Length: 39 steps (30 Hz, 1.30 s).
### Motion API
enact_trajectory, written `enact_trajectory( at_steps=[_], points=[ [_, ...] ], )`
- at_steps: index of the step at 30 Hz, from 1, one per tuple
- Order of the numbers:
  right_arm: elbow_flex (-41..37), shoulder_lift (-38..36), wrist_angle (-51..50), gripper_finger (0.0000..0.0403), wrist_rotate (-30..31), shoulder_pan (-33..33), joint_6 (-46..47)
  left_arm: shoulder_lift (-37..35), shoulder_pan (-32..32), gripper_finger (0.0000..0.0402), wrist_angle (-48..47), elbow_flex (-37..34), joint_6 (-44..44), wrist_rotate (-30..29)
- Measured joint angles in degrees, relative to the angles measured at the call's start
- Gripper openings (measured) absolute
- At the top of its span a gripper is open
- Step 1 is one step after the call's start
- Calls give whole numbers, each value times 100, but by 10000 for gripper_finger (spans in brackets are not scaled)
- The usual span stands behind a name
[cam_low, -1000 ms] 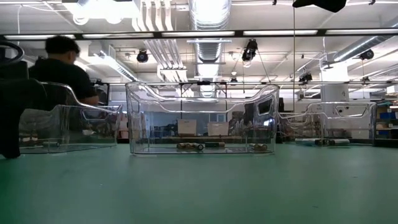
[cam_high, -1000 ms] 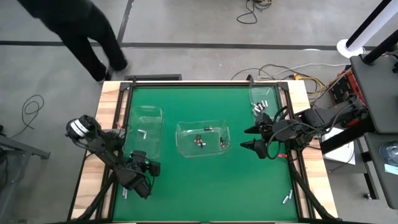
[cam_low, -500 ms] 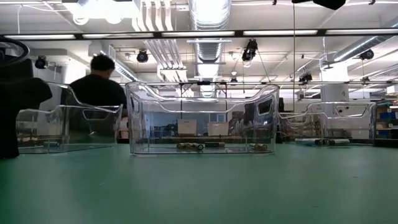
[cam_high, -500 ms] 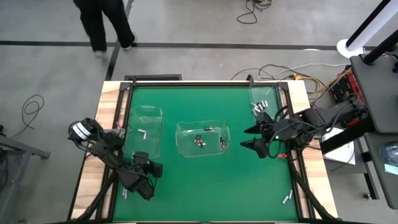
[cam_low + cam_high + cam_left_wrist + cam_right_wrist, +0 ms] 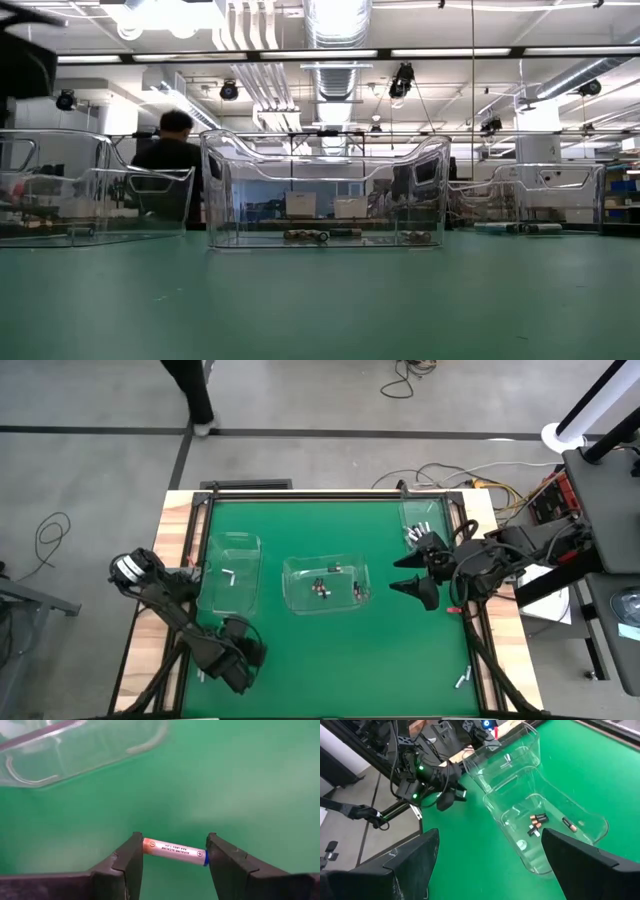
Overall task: Sort batteries
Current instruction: Put the white battery into the bottom left transparent bin
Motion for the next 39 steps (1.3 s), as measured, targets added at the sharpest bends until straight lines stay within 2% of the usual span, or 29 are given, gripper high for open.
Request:
enact_trajectory(
  at_steps=[6, 13, 18, 22, 29, 34, 39],
  points=[
    [4, 0, -2, 343, 1, 0, -44, -6, 2, 162, -362, 661, 690, 19],
    [0, 0, 0, 344, 45, -2, -21, -19, 335, 164, -1981, 1697, 1333, -132],
    [-3, 0, 0, 348, 44, -2, 155, -193, 868, 164, -2509, 2445, 3051, -521],
    [-5, 0, 0, 344, 11, 22, 333, -421, 1447, 165, -3089, 2684, 4537, -705],
    [38, 0, 4, 334, -620, 308, 960, -1174, 2647, 165, -3121, 1977, 6559, -699],
    [129, 2, 22, 334, -656, 797, 1191, -1932, 3494, 165, -2801, 961, 7318, -619],
    [200, 7, 30, 328, -560, 1062, 1278, -2519, 4306, 165, -1901, -112, 7550, -47]
  ],
)
